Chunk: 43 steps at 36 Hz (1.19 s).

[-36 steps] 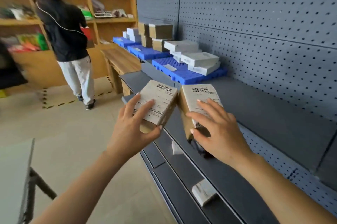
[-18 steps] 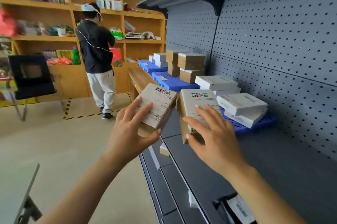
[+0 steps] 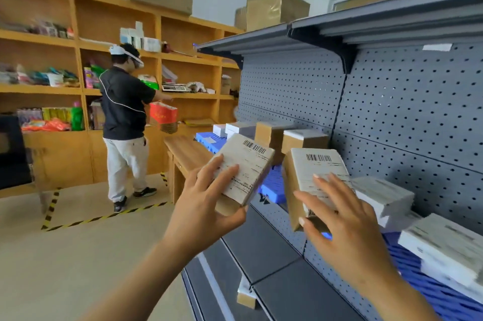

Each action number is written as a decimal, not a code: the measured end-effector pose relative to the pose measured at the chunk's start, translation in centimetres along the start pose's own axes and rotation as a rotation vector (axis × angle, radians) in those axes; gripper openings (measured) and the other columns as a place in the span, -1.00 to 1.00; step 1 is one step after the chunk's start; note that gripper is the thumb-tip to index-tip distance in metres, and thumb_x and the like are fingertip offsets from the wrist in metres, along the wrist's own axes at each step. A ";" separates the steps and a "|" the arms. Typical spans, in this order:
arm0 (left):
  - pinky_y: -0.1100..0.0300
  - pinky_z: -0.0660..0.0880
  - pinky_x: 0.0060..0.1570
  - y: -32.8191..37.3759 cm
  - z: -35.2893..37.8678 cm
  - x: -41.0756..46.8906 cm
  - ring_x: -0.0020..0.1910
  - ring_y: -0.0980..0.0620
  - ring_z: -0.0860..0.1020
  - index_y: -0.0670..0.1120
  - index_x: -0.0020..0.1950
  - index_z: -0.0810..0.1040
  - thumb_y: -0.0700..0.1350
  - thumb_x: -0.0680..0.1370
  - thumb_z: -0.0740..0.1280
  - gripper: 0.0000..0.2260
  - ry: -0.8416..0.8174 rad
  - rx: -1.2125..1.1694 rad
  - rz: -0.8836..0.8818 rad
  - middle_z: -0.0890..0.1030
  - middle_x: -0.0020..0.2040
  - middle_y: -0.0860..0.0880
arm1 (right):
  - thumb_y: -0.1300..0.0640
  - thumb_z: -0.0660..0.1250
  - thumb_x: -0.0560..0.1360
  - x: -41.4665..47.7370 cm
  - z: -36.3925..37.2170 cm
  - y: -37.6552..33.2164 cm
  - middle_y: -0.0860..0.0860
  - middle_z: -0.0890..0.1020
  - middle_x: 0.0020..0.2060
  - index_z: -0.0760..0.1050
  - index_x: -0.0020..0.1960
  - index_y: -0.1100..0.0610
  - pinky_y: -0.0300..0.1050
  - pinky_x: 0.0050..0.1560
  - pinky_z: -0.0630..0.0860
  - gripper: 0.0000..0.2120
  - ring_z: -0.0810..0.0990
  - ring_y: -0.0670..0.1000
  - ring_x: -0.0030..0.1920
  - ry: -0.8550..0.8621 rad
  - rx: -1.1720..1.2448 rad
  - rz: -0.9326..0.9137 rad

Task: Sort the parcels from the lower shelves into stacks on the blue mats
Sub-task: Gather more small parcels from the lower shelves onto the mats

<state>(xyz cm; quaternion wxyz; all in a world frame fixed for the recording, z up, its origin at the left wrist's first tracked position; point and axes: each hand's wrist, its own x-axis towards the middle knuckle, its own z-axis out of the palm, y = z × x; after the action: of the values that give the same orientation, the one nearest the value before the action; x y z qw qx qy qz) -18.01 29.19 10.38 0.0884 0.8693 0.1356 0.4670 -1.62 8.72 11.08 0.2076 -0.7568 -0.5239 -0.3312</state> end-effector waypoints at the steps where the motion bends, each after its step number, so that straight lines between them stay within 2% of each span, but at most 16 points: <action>1: 0.00 0.37 0.24 -1.1 0.4 1.0 0.32 -0.17 0.37 0.06 0.38 0.42 0.23 0.37 0.37 -0.38 -0.008 -0.012 0.008 0.33 0.46 -0.05 | -0.12 0.13 0.48 0.8 0.5 0.0 0.01 0.43 0.37 0.42 0.29 -0.16 0.18 0.07 0.44 -0.62 0.29 0.09 0.43 0.007 -0.011 0.014; 5: -0.15 0.42 0.23 -4.6 2.1 4.4 0.35 -0.18 0.36 0.11 0.40 0.38 0.29 0.38 0.34 -0.37 -0.025 -0.042 0.014 0.30 0.48 -0.02 | -0.12 0.15 0.48 4.0 2.5 0.3 0.02 0.44 0.36 0.42 0.28 -0.17 0.18 0.06 0.44 -0.62 0.29 0.08 0.43 0.030 -0.065 0.042; 11: 0.08 0.30 0.19 -7.5 5.4 9.7 0.27 -0.19 0.40 0.08 0.38 0.43 0.26 0.35 0.34 -0.37 -0.020 -0.118 0.060 0.32 0.46 -0.05 | -0.10 0.14 0.46 8.7 5.3 1.7 0.01 0.47 0.34 0.48 0.25 -0.14 0.16 -0.01 0.45 -0.62 0.29 0.06 0.41 0.072 -0.151 0.047; 18: 0.12 0.26 0.20 -10.9 9.2 15.8 0.32 -0.16 0.37 0.11 0.40 0.41 0.25 0.35 0.32 -0.37 0.000 -0.138 0.115 0.28 0.49 0.01 | -0.12 0.12 0.47 14.1 7.5 4.9 0.01 0.43 0.37 0.44 0.29 -0.16 0.21 0.08 0.43 -0.59 0.25 0.06 0.43 0.101 -0.256 0.070; 24: 0.08 0.27 0.23 -13.5 11.9 19.2 0.32 -0.12 0.36 0.12 0.39 0.39 0.24 0.36 0.33 -0.39 0.040 -0.185 0.171 0.29 0.47 0.02 | -0.13 0.09 0.49 17.6 9.1 6.9 0.02 0.42 0.38 0.36 0.29 -0.17 0.27 0.04 0.45 -0.62 0.26 0.09 0.43 0.137 -0.322 0.085; 33: 0.09 0.30 0.20 -16.1 16.6 25.7 0.31 -0.09 0.36 0.11 0.38 0.37 0.22 0.38 0.34 -0.41 0.054 -0.309 0.249 0.30 0.46 0.01 | -0.13 0.09 0.51 21.6 12.1 9.1 0.04 0.44 0.37 0.44 0.28 -0.14 0.29 0.01 0.47 -0.62 0.28 0.12 0.42 0.123 -0.428 0.137; 39: 0.08 0.31 0.21 -18.5 19.6 29.5 0.31 -0.07 0.35 0.13 0.39 0.39 0.27 0.41 0.33 -0.42 0.010 -0.357 0.325 0.27 0.47 0.01 | -0.19 -0.03 0.57 24.2 14.3 10.2 0.01 0.42 0.38 0.37 0.33 -0.18 0.22 -0.02 0.51 -0.60 0.25 0.08 0.43 0.076 -0.534 0.234; 43: 0.08 0.31 0.20 -20.2 21.1 32.3 0.33 -0.08 0.36 0.12 0.39 0.41 0.27 0.40 0.34 -0.41 0.000 -0.397 0.365 0.29 0.47 -0.01 | -0.17 0.06 0.52 26.2 15.2 10.8 0.01 0.46 0.35 0.39 0.32 -0.18 0.18 -0.06 0.54 -0.60 0.28 0.06 0.41 0.044 -0.602 0.310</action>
<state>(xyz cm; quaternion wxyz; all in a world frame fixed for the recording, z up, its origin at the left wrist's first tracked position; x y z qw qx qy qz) 13.59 58.05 18.63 0.1712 0.8449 -0.1177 0.4928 18.83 32.00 19.71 0.0341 -0.8475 -0.2768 -0.4516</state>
